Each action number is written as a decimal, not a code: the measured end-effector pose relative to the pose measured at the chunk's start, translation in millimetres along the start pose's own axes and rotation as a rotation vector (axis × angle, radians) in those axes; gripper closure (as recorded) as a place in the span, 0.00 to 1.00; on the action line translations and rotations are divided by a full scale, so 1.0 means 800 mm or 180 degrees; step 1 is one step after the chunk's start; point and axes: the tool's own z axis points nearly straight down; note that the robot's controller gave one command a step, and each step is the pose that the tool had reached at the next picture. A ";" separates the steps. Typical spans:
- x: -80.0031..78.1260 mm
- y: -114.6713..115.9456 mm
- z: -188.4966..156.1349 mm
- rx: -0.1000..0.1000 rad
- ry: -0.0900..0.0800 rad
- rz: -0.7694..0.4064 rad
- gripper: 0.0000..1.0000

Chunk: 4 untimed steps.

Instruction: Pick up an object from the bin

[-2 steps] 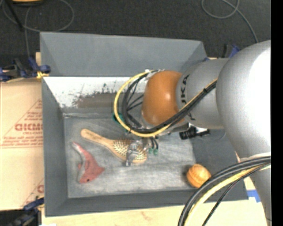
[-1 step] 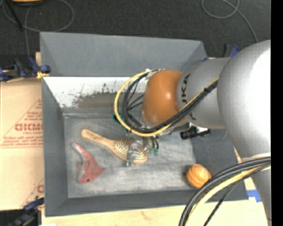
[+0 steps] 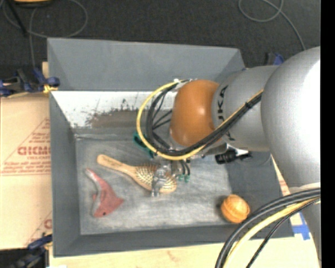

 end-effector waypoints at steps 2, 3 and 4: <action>-0.001 0.000 -0.023 0.0003 0.0001 -0.0001 1.00; 0.000 -0.001 -0.033 0.0005 0.0011 -0.0001 1.00; -0.001 0.000 -0.046 0.0004 0.0006 -0.0002 1.00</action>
Offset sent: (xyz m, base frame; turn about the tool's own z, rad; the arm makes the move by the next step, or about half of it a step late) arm 0.0000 0.0000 0.0006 0.0000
